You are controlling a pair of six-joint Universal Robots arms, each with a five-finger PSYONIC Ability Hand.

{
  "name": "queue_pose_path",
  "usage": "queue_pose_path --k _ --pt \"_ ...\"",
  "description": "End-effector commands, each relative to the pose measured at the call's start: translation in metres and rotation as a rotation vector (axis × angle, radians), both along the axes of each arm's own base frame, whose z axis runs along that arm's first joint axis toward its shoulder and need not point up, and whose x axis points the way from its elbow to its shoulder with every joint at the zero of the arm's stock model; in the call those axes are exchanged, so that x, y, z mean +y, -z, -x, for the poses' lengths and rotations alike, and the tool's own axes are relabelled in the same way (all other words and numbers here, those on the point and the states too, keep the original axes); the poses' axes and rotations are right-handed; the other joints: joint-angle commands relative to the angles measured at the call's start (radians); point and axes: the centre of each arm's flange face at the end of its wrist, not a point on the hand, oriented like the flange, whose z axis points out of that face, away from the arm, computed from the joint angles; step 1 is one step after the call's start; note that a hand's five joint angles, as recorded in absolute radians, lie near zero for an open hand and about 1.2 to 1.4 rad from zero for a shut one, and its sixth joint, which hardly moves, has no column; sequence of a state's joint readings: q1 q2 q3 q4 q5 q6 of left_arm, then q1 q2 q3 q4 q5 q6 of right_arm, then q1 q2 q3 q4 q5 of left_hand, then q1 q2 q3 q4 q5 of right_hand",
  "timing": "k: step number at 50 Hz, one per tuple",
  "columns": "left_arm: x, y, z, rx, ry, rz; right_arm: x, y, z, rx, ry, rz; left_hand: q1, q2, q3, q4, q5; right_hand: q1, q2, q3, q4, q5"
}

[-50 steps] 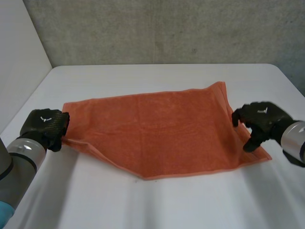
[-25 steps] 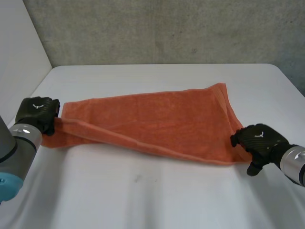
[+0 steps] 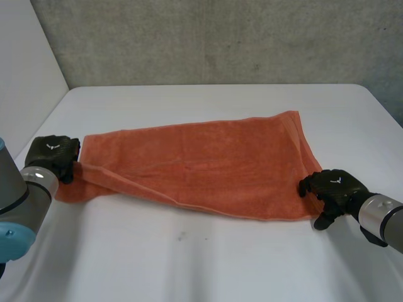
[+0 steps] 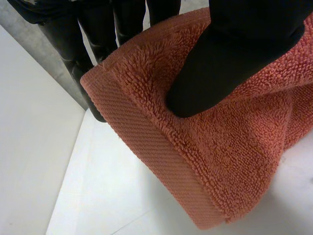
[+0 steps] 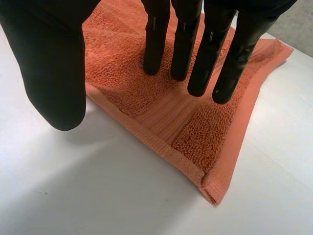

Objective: Fold the laundry

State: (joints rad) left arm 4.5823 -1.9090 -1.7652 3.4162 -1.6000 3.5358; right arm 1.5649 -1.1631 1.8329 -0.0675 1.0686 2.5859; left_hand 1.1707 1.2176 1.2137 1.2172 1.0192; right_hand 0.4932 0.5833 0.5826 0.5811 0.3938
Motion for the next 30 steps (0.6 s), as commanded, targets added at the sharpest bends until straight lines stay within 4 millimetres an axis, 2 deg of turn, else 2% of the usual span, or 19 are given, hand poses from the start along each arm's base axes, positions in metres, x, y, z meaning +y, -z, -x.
queue_pose_path --k 1,17,30 --pt "-0.001 0.002 0.000 0.000 -0.001 -0.003 -0.005 0.007 0.001 0.011 -0.003 0.015 0.226 0.179 0.183 0.179 0.203 0.258 0.168 0.169 0.170 0.183" --pt "0.000 0.002 0.000 -0.001 -0.001 -0.004 -0.014 0.011 0.001 0.014 -0.003 0.030 0.226 0.179 0.183 0.179 0.203 0.399 0.309 0.310 0.311 0.324" --pt "0.000 0.002 0.000 -0.001 0.000 -0.004 -0.023 0.009 0.000 0.014 -0.004 0.053 0.226 0.179 0.183 0.179 0.203 0.405 0.315 0.316 0.317 0.330"
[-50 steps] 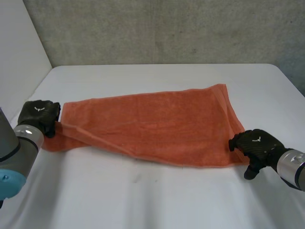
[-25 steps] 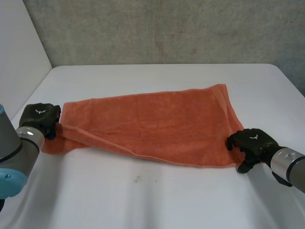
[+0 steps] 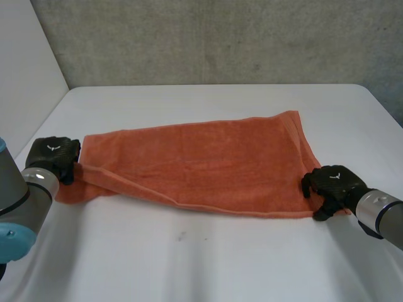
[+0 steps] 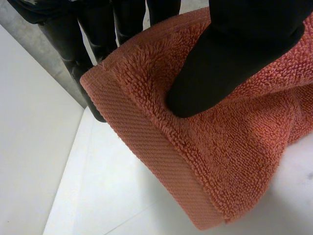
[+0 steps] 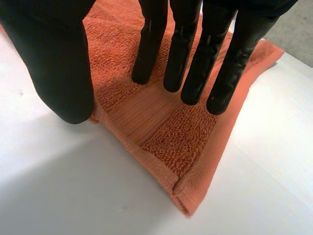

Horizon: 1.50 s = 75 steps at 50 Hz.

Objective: Fold the laundry

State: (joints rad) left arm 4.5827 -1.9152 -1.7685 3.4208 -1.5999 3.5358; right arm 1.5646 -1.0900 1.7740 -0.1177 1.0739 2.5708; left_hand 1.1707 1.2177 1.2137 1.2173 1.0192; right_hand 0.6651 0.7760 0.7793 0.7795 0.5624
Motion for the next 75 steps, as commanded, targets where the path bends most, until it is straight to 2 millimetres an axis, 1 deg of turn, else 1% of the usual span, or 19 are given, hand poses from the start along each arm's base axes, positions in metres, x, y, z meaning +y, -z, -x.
queue_pose_path --k 1,7,16,23,25,30,46,47,48,50,51,53,54,56,61,65,69,73,75 --pt "0.000 0.000 0.000 0.000 0.001 0.001 -0.006 -0.001 0.000 0.000 0.002 0.012 0.226 0.179 0.183 0.179 0.203 0.233 0.122 0.119 0.119 0.161" --pt "0.001 0.001 0.000 -0.001 0.001 -0.004 -0.011 -0.001 0.000 0.003 0.006 0.022 0.226 0.179 0.183 0.179 0.203 0.292 0.181 0.178 0.177 0.220" --pt "0.000 0.000 0.000 0.000 -0.001 0.001 -0.023 -0.010 0.003 0.007 0.039 0.061 0.226 0.179 0.183 0.179 0.203 0.731 0.620 0.616 0.616 0.659" --pt "0.001 0.000 0.000 0.000 -0.001 -0.001 -0.023 -0.013 0.003 0.012 0.049 0.064 0.226 0.179 0.183 0.179 0.203 0.731 0.620 0.617 0.617 0.659" --pt "0.001 0.001 0.000 -0.001 -0.001 -0.004 -0.018 -0.010 0.004 0.013 0.052 0.031 0.226 0.179 0.183 0.179 0.203 0.318 0.207 0.204 0.204 0.246" --pt "0.001 0.001 0.000 -0.001 -0.001 -0.006 -0.013 -0.008 0.006 0.013 0.057 -0.025 0.226 0.179 0.183 0.179 0.203 0.140 0.029 0.026 0.025 0.068" --pt "-0.006 0.004 -0.004 -0.001 -0.013 -0.006 -0.010 -0.007 0.006 0.011 0.049 -0.045 0.226 0.179 0.183 0.179 0.203 0.166 0.055 0.051 0.051 0.094" --pt "0.030 -0.001 0.000 -0.015 0.012 -0.061 -0.014 -0.043 0.011 0.060 0.080 0.054 0.226 0.179 0.183 0.179 0.203 0.731 0.620 0.617 0.617 0.659" --pt "0.030 -0.001 0.000 -0.015 0.012 -0.061 -0.014 -0.043 0.011 0.060 0.080 0.054 0.226 0.179 0.183 0.179 0.203 0.731 0.620 0.617 0.617 0.659" --pt "0.045 -0.004 -0.001 -0.024 0.016 -0.094 0.004 -0.065 0.014 0.114 0.057 0.030 0.226 0.179 0.183 0.179 0.203 0.731 0.620 0.617 0.617 0.659" --pt "0.045 -0.004 -0.001 -0.024 0.016 -0.094 0.004 -0.065 0.014 0.114 0.057 0.030 0.226 0.179 0.183 0.179 0.203 0.731 0.620 0.617 0.617 0.659" --pt "0.061 -0.010 -0.005 -0.031 0.016 -0.136 0.018 -0.080 0.032 0.202 0.057 -0.026 0.226 0.179 0.183 0.179 0.203 0.731 0.620 0.617 0.617 0.659" --pt "0.061 -0.010 -0.005 -0.031 0.016 -0.136 0.019 -0.080 0.032 0.203 0.057 -0.026 0.226 0.179 0.183 0.179 0.203 0.731 0.620 0.617 0.617 0.659" --pt "0.070 -0.014 -0.006 -0.035 0.015 -0.159 0.038 -0.093 0.048 0.312 0.033 -0.096 0.226 0.179 0.183 0.179 0.203 0.731 0.620 0.617 0.617 0.659" --pt "0.103 -0.029 -0.010 -0.034 0.032 -0.230 0.061 -0.109 0.060 0.423 -0.030 -0.166 0.226 0.179 0.183 0.179 0.203 0.731 0.620 0.617 0.617 0.659" --pt "0.112 -0.034 -0.007 -0.019 0.072 -0.234 0.064 -0.117 0.062 0.440 -0.027 -0.138 0.226 0.179 0.183 0.179 0.203 0.731 0.620 0.617 0.617 0.659" --pt "0.112 -0.035 -0.004 -0.004 0.105 -0.224 0.052 -0.119 0.062 0.433 -0.002 -0.051 0.226 0.179 0.183 0.179 0.203 0.731 0.620 0.617 0.617 0.659" --pt "0.090 -0.039 0.001 0.015 0.130 -0.143 0.034 -0.111 0.064 0.409 0.041 0.001 0.226 0.179 0.183 0.179 0.203 0.731 0.620 0.617 0.617 0.659" --pt "0.081 -0.035 0.005 0.015 0.140 -0.126 0.014 -0.093 0.056 0.380 0.038 0.019 0.226 0.179 0.183 0.179 0.203 0.731 0.620 0.617 0.617 0.659"
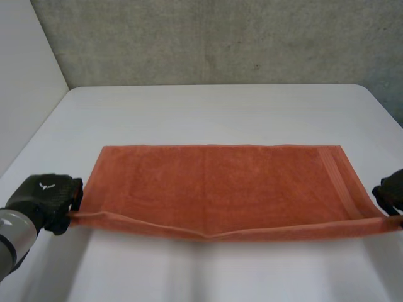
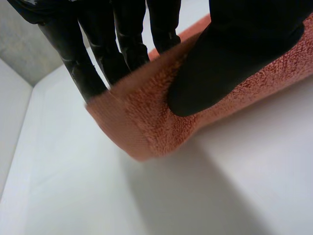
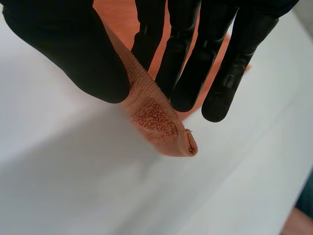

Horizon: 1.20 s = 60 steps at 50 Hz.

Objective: Fold the laundry

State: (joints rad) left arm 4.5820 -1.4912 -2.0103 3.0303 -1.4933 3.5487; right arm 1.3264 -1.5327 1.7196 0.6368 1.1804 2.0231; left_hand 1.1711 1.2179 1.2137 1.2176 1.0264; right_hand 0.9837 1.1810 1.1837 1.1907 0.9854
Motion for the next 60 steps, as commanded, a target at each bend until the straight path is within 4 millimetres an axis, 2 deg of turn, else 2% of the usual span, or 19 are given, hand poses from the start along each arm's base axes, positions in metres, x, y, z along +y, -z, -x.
queue_pose_path --k 1,5,7,10,14,18,26,30,31,32,33,37,39,41,44,48,52,57,60 --pt "-0.040 0.006 0.011 0.022 0.038 0.100 -0.040 0.024 -0.008 -0.058 0.022 0.098 0.225 0.178 0.183 0.179 0.195 0.413 0.215 0.213 0.206 0.236" --pt "-0.068 0.011 0.018 0.032 0.041 0.146 -0.059 0.043 -0.037 -0.071 -0.027 0.119 0.225 0.178 0.183 0.179 0.195 0.413 0.215 0.213 0.206 0.236" --pt "-0.093 0.021 0.029 0.038 0.058 0.168 -0.067 0.047 -0.041 -0.063 -0.015 0.141 0.225 0.178 0.183 0.179 0.195 0.413 0.215 0.213 0.206 0.236" --pt "-0.105 0.027 0.037 0.037 0.074 0.179 -0.087 0.053 -0.050 -0.053 -0.001 0.223 0.225 0.178 0.183 0.179 0.195 0.413 0.215 0.213 0.206 0.236" --pt "-0.140 0.044 0.048 0.026 0.058 0.206 -0.120 0.066 -0.059 -0.064 0.004 0.356 0.225 0.178 0.183 0.179 0.195 0.413 0.215 0.213 0.206 0.236" --pt "-0.169 0.058 0.053 0.021 0.033 0.242 -0.135 0.073 -0.067 -0.078 -0.006 0.416 0.225 0.178 0.183 0.179 0.195 0.413 0.215 0.213 0.206 0.236" --pt "-0.200 0.076 0.061 0.034 0.034 0.312 -0.166 0.090 -0.082 -0.083 -0.014 0.543 0.225 0.178 0.183 0.179 0.195 0.413 0.215 0.213 0.206 0.236" --pt "-0.203 0.080 0.064 0.034 0.044 0.325 -0.177 0.103 -0.089 -0.085 -0.020 0.583 0.225 0.178 0.183 0.179 0.195 0.413 0.215 0.213 0.206 0.236" --pt "-0.203 0.081 0.068 0.038 0.053 0.340 -0.177 0.103 -0.089 -0.085 -0.020 0.583 -0.030 -0.077 -0.073 -0.077 -0.060 0.413 0.215 0.213 0.206 0.236" --pt "-0.203 0.081 0.068 0.038 0.054 0.340 -0.177 0.107 -0.092 -0.081 -0.022 0.579 -0.033 -0.080 -0.075 -0.079 -0.063 -0.229 -0.426 -0.429 -0.436 -0.405" --pt "-0.201 0.081 0.074 0.043 0.069 0.359 -0.176 0.110 -0.095 -0.077 -0.013 0.578 -0.890 -0.937 -0.933 -0.937 -0.920 -0.809 -1.007 -1.009 -1.016 -0.985" --pt "-0.192 0.076 0.088 0.058 0.101 0.395 -0.173 0.101 -0.096 -0.069 0.041 0.596 -0.997 -1.043 -1.039 -1.043 -1.026 -0.809 -1.007 -1.009 -1.016 -0.985" --pt "-0.183 0.061 0.096 0.074 0.123 0.442 -0.170 0.090 -0.095 -0.086 0.071 0.606 -0.997 -1.043 -1.039 -1.043 -1.026 -0.809 -1.007 -1.009 -1.016 -0.985" --pt "-0.179 0.050 0.096 0.081 0.125 0.468 -0.160 0.062 -0.092 -0.175 0.113 0.630 -0.997 -1.043 -1.039 -1.043 -1.026 -0.809 -1.007 -1.009 -1.016 -0.985" --pt "-0.167 0.032 0.093 0.089 0.126 0.489 -0.153 0.048 -0.090 -0.229 0.126 0.637 -0.997 -1.043 -1.039 -1.043 -1.026 -0.809 -1.007 -1.009 -1.016 -0.985" --pt "-0.152 0.017 0.089 0.094 0.123 0.498 -0.127 0.018 -0.090 -0.376 0.128 0.623 -0.997 -1.043 -1.039 -1.043 -1.026 -0.809 -1.007 -1.009 -1.016 -0.985" --pt "-0.121 0.007 0.078 0.097 0.122 0.474 -0.110 0.020 -0.087 -0.435 0.114 0.556 -0.997 -1.043 -1.039 -1.043 -1.026 -0.809 -1.007 -1.009 -1.016 -0.985" --pt "-0.090 0.013 0.069 0.091 0.122 0.421 -0.090 0.037 -0.052 -0.424 0.184 0.378 -0.997 -1.043 -1.039 -1.043 -1.026 -0.809 -1.007 -1.009 -1.016 -0.985" --pt "-0.072 0.020 0.066 0.099 0.124 0.379 -0.085 0.045 -0.044 -0.422 0.204 0.316 -0.997 -1.043 -1.039 -1.043 -1.026 -0.809 -1.007 -1.009 -1.016 -0.985"
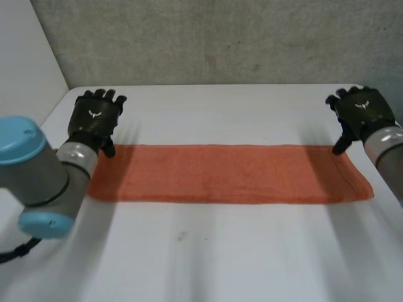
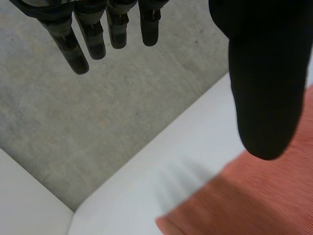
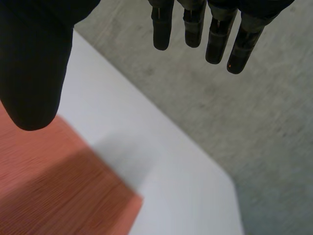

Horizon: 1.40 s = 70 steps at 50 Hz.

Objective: Fold the laundry

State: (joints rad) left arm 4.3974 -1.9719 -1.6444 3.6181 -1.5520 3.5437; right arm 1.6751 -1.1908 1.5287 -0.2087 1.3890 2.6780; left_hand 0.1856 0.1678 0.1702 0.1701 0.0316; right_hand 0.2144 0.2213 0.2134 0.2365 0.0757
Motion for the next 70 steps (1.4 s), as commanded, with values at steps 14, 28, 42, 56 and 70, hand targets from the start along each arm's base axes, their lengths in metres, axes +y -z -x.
queue_pose_path --k 14,28,42,56,70 --pt "0.050 0.021 -0.026 0.125 -0.041 -0.175 0.018 0.067 0.065 0.039 -0.011 -0.316 -0.011 0.007 0.004 0.004 -0.032 0.490 0.483 0.491 0.468 0.454" --pt "0.054 0.026 -0.027 0.120 -0.042 -0.191 0.008 0.084 0.076 0.035 0.009 -0.316 -0.011 0.007 0.004 0.004 -0.032 0.693 0.686 0.694 0.670 0.657" --pt "0.054 0.027 -0.027 0.119 -0.042 -0.194 -0.001 0.094 0.079 0.089 0.011 -0.305 -0.011 0.007 0.004 0.004 -0.032 1.182 1.175 1.183 1.160 1.146" --pt "0.055 0.026 -0.027 0.120 -0.044 -0.195 -0.042 0.062 0.174 0.266 0.438 -0.171 -0.011 0.007 0.004 0.004 -0.032 1.182 1.175 1.183 1.160 1.146" --pt "0.054 0.013 -0.026 0.135 -0.037 -0.153 -0.022 -0.007 0.030 0.180 0.095 0.079 -0.011 0.007 0.004 0.004 -0.032 1.182 1.175 1.183 1.160 1.146"
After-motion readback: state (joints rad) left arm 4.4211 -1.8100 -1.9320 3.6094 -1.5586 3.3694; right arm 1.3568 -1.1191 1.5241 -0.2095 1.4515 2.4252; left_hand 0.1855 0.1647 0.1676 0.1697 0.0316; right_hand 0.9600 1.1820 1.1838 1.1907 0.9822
